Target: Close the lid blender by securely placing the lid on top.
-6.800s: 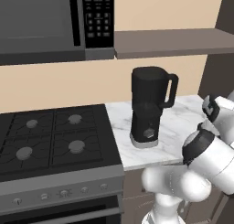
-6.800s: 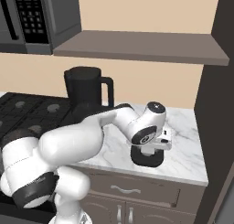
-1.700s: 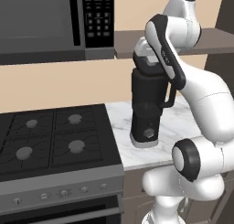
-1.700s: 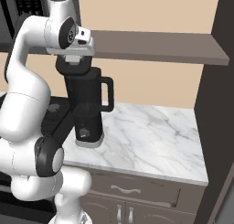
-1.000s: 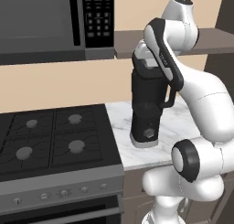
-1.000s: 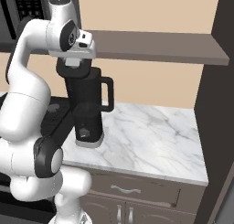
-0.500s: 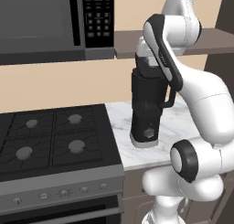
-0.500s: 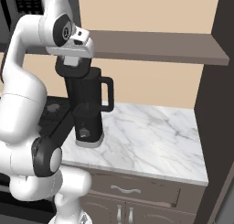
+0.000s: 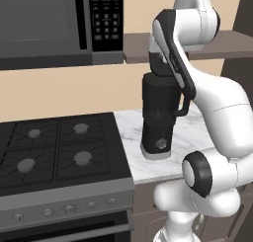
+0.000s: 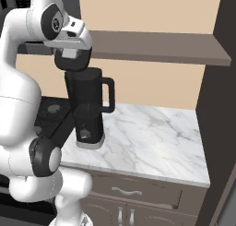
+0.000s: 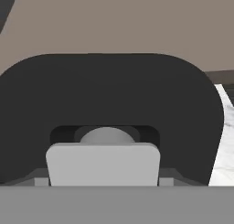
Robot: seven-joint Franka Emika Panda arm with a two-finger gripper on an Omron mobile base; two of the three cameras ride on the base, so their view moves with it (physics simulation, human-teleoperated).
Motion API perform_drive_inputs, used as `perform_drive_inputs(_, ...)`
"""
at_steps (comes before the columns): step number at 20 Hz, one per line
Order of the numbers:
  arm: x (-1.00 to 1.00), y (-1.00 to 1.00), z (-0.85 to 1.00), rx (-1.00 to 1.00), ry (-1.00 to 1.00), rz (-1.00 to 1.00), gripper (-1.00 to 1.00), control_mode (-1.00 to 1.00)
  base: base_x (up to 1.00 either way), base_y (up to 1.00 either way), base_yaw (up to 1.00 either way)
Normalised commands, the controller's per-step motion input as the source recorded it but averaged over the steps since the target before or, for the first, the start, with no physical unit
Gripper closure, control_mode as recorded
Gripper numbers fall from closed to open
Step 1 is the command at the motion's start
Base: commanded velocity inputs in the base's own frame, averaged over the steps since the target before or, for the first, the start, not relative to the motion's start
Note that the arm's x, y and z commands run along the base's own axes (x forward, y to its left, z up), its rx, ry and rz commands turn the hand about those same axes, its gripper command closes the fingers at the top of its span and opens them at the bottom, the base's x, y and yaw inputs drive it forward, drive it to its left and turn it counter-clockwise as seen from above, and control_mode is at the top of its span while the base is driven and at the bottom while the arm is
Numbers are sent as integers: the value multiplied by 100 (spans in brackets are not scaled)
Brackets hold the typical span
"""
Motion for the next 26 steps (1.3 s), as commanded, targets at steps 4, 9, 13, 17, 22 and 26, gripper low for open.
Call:
perform_drive_inputs(4, -2, -8, -9, -4, 23, 0, 100, -100, 0, 0, 0)
perform_drive_inputs(9, -22, 0, -9, -5, 23, 0, 100, -100, 0, 0, 0)
perform_drive_inputs(13, -33, -3, -4, -1, 24, 0, 100, -100, 0, 0, 0)
perform_drive_inputs(17, -23, -8, 0, 0, 22, 0, 100, -100, 0, 0, 0)
perform_drive_inputs(22, 11, -5, 0, 0, 3, 0, 100, -100, 0, 0, 0)
perform_drive_inputs(26, 18, -4, -9, 0, -1, 0, 100, -100, 0, 0, 0)
